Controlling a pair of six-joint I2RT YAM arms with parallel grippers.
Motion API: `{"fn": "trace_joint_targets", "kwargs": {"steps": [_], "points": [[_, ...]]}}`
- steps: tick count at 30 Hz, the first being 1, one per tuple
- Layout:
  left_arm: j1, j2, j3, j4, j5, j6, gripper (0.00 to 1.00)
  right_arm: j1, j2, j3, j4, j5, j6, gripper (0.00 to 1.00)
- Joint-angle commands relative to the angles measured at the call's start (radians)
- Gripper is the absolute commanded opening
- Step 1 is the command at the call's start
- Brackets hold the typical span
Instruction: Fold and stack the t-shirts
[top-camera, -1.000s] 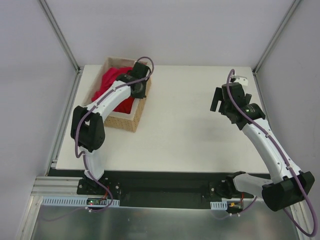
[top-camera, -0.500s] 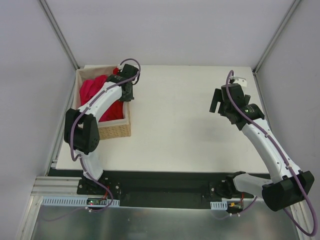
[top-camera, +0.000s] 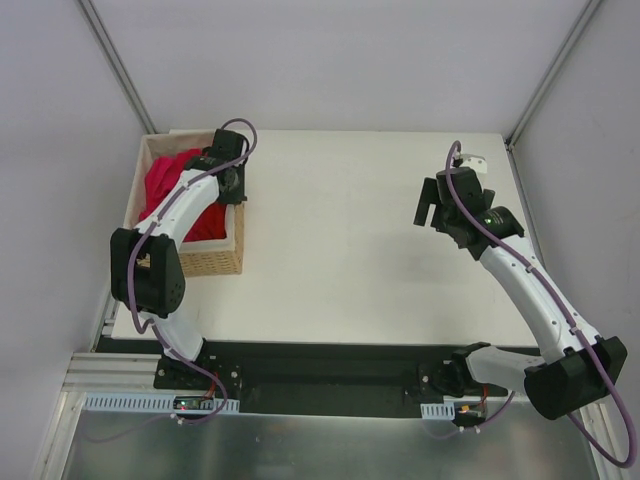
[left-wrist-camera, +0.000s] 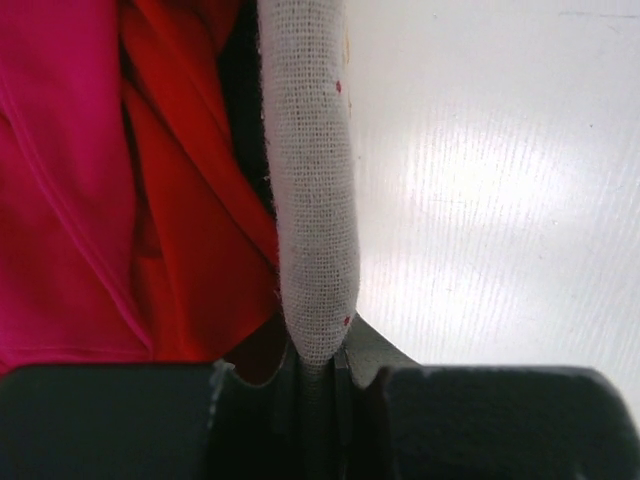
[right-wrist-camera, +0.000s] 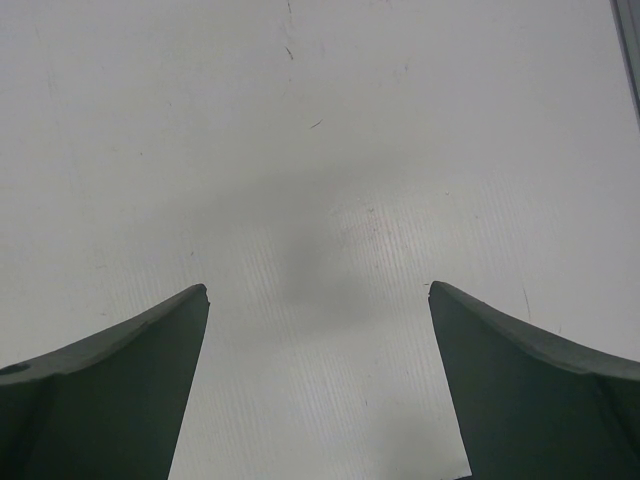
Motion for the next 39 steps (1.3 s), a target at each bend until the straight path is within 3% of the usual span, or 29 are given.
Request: {"fn": "trace_joint_targets", "kwargs": {"steps": [1, 8, 10, 11, 12, 15, 25, 29, 33, 39], "points": [[0.043, -0.016, 0.020, 0.033, 0.051, 0.089, 0.00, 0.007, -0.013, 0.005, 0.020, 0.009, 0.009, 0.97], [0.098, 0.004, 0.004, 0.083, 0.197, 0.117, 0.00, 0.007, -0.021, 0.003, 0.023, 0.001, 0.002, 0.97], [0.098, 0.012, 0.006, 0.086, 0.217, 0.120, 0.05, 0.007, -0.021, 0.002, 0.026, 0.003, 0.002, 0.97], [0.098, 0.010, 0.004, 0.088, 0.222, 0.123, 0.13, 0.009, -0.023, 0.000, 0.026, 0.003, 0.001, 0.97], [0.098, 0.007, 0.000, 0.092, 0.217, 0.123, 0.41, 0.007, -0.023, -0.001, 0.026, 0.004, -0.001, 0.97], [0.098, -0.019, 0.004, 0.096, 0.194, 0.118, 0.99, 0.007, -0.029, -0.007, 0.032, 0.004, -0.002, 0.97], [0.095, -0.295, 0.067, 0.053, 0.069, 0.086, 0.99, 0.018, -0.023, 0.002, 0.034, 0.004, -0.007, 0.97], [0.095, -0.400, 0.060, 0.011, -0.093, 0.069, 0.99, 0.032, -0.012, 0.000, 0.037, 0.009, -0.004, 0.96], [0.098, -0.384, 0.020, -0.056, -0.229, 0.037, 0.99, 0.044, -0.006, -0.006, 0.045, 0.010, 0.004, 0.97], [0.112, -0.306, 0.006, -0.113, -0.278, -0.037, 0.96, 0.053, -0.013, -0.007, 0.043, 0.019, -0.002, 0.97]]}}
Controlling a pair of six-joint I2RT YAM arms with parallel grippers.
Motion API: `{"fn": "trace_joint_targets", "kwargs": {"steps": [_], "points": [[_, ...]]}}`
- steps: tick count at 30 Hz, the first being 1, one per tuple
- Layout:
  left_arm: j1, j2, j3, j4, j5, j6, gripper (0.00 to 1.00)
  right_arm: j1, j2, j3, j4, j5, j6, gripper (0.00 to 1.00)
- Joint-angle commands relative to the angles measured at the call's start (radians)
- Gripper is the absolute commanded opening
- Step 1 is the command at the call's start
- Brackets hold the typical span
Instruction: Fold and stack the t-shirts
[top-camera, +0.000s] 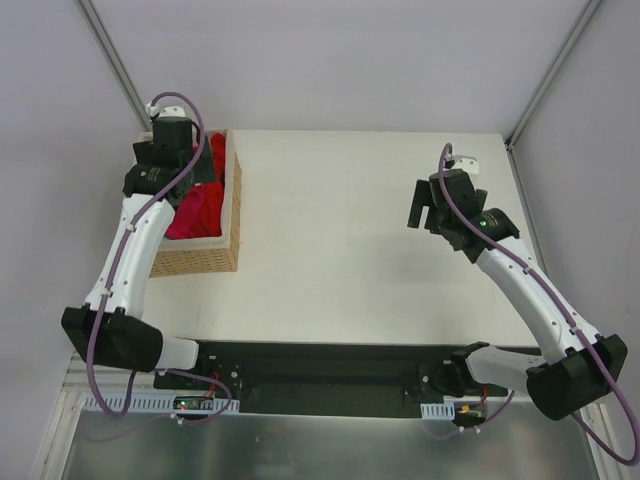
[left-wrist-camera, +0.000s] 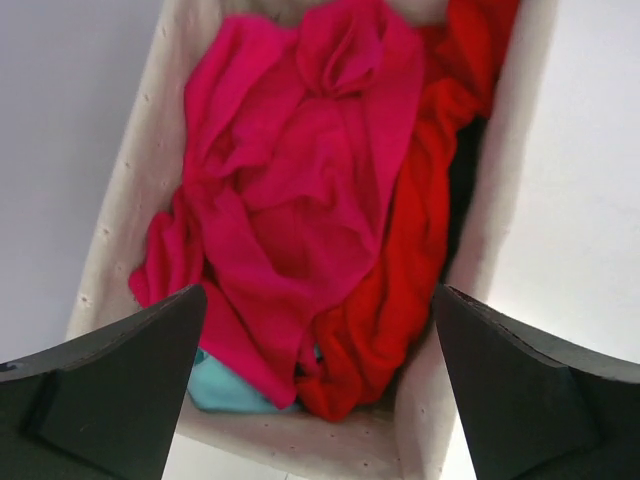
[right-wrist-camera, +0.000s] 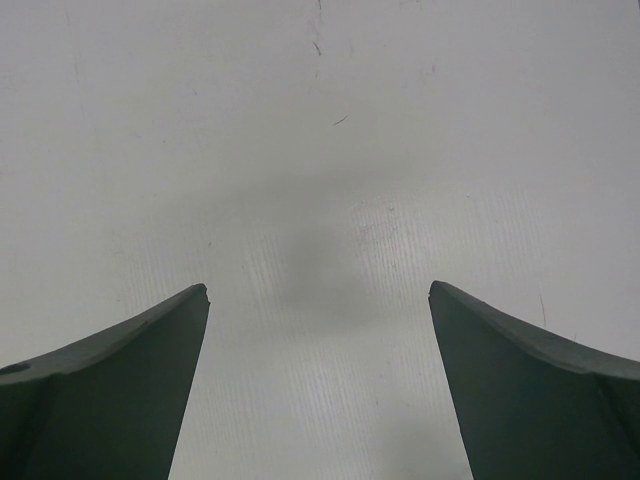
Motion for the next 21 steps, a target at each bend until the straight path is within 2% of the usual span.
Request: {"fn": "trace_joint_targets", "kwargs": {"steps": [1, 9, 12, 21], "points": [[0.015, 0.085, -0.026, -0.098, -0.094, -0.074, 0.95, 0.008, -0.014, 0.000, 0.027, 0.016, -0.001, 0.97], [0.076, 0.155, -0.023, -0.130, -0.109, -0.139, 0.88, 0.014, -0.032, -0.023, 0.039, 0.011, -0.001, 0.97], [0.091, 0.163, -0.026, -0.136, -0.116, -0.160, 0.82, 0.015, -0.029, -0.026, 0.044, 0.002, 0.000, 0.96], [0.142, 0.214, -0.059, -0.133, -0.090, -0.189, 0.73, 0.023, -0.026, -0.024, 0.041, 0.011, 0.000, 0.97]]}}
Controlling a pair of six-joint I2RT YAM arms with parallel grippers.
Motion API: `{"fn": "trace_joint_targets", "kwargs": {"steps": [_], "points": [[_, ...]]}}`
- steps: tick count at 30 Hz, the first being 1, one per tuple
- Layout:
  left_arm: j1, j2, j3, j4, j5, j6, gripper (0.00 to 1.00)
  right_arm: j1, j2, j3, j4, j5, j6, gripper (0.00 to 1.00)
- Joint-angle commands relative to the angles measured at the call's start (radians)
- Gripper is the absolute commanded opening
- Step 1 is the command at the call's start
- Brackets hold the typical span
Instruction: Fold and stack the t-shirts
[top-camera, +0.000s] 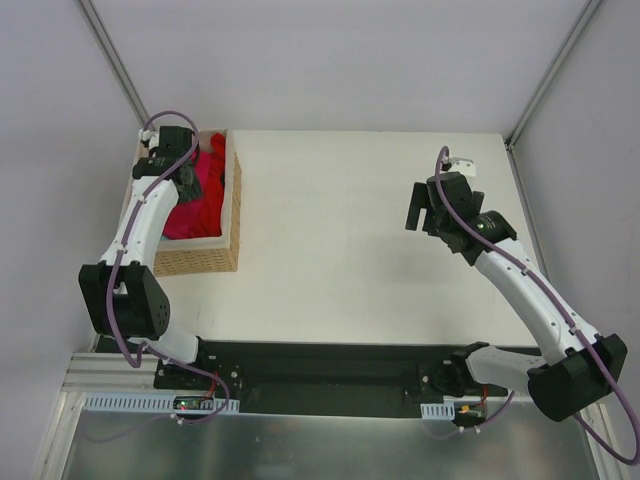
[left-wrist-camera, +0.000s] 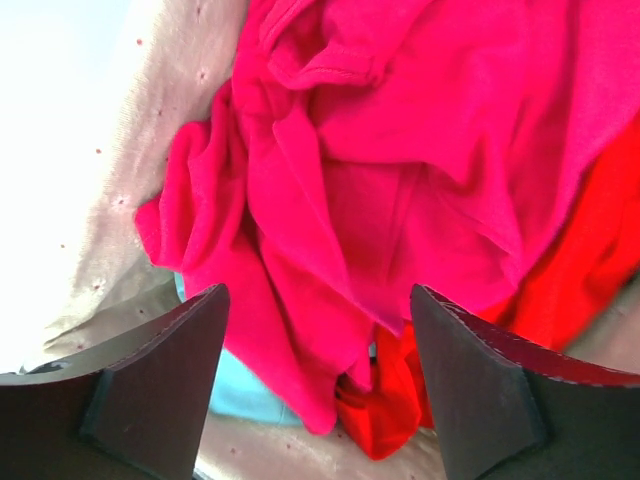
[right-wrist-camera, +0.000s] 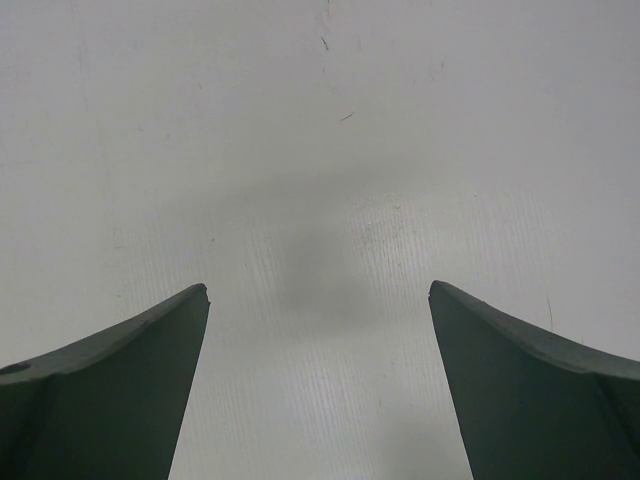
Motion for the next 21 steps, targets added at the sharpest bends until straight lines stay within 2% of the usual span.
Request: {"fn": "trace_joint_targets", "kwargs": {"steps": [1, 6, 8, 9, 15, 20, 21], "points": [[0.029, 0.041, -0.016, -0.017, 0.001, -0.039, 0.69, 0.008, -0.021, 0.000, 0.018, 0.012, 0.002, 0.97], [0.034, 0.087, 0.002, -0.017, -0.004, -0.058, 0.59, 0.010, -0.025, -0.004, 0.018, 0.018, 0.002, 0.97], [0.034, 0.101, 0.008, -0.015, -0.009, -0.062, 0.23, 0.010, -0.028, -0.006, 0.018, 0.021, 0.002, 0.97], [0.032, 0.104, 0.011, -0.017, -0.015, -0.068, 0.00, 0.013, -0.027, -0.006, 0.018, 0.020, 0.002, 0.97], [0.034, 0.095, 0.024, -0.017, -0.004, -0.071, 0.00, 0.013, -0.021, -0.006, 0.018, 0.019, 0.003, 0.97], [0.032, -0.015, 0.089, -0.015, 0.007, -0.082, 0.00, 0.021, -0.016, -0.008, 0.022, 0.019, 0.003, 0.97], [0.034, -0.035, 0.109, -0.014, 0.049, -0.096, 0.00, 0.022, -0.016, -0.006, 0.021, 0.018, 0.003, 0.97]]}}
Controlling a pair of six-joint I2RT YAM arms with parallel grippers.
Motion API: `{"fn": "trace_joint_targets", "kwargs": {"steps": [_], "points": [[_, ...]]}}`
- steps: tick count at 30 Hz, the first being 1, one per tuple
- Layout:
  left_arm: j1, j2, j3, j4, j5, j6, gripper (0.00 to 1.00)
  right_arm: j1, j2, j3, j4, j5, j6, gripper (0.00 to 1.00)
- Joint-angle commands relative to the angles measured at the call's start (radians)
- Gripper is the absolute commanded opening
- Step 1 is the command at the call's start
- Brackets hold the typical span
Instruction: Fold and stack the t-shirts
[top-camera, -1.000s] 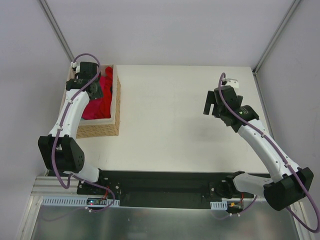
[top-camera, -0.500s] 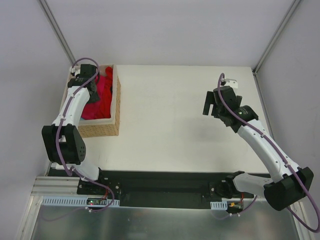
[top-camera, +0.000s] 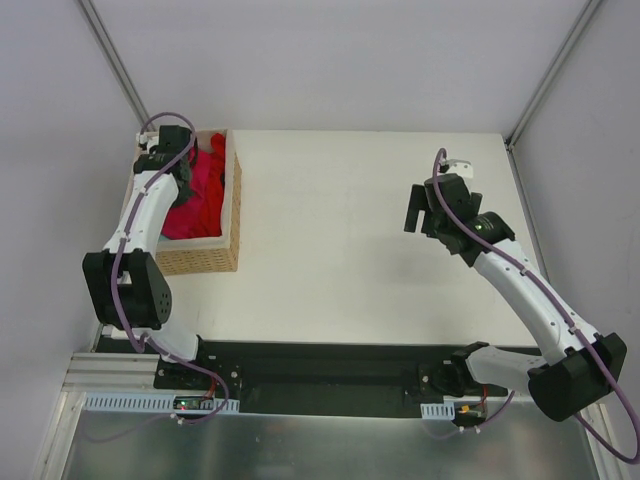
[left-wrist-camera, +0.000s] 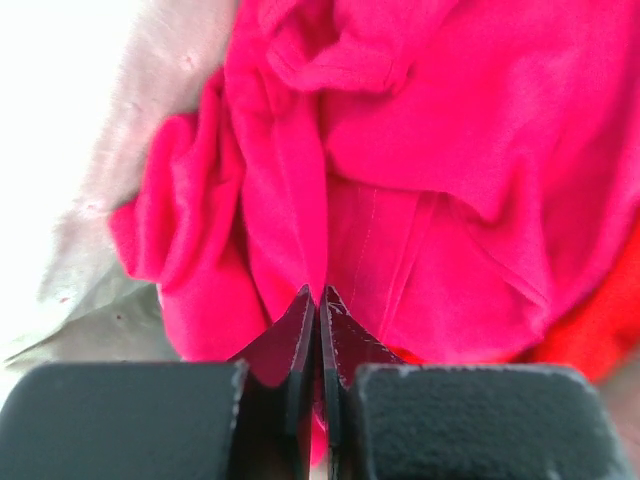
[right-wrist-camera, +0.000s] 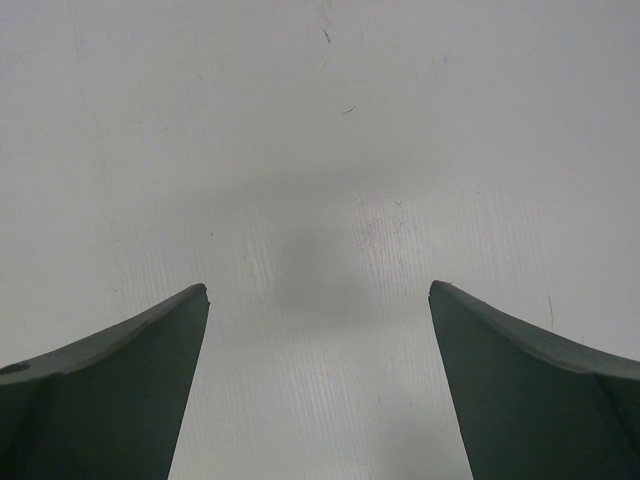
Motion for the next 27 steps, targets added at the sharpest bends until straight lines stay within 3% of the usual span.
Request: {"fn": "trace_joint_targets", "kwargs": {"steps": [1, 7, 13, 19, 27], "points": [[0.003, -0.168, 0.128, 0.007, 0.074, -0.038, 0.00, 0.015, -0.014, 0.005, 0.018, 0.014, 0.005, 0.97], [-0.025, -0.250, 0.270, 0.218, 0.499, -0.062, 0.00, 0.037, -0.014, 0.010, 0.007, 0.020, 0.014, 0.97], [-0.398, -0.009, 0.776, 0.239, 0.750, 0.057, 0.00, 0.057, -0.023, 0.013, 0.000, 0.041, 0.031, 0.97], [-0.673, 0.273, 1.068, 0.280, 0.940, 0.062, 0.00, 0.064, -0.092, -0.018, -0.014, 0.150, 0.071, 0.97], [-0.880, 0.545, 1.033, 0.496, 1.193, -0.054, 0.00, 0.063, -0.169, -0.047, -0.114, 0.385, 0.178, 0.97]]}}
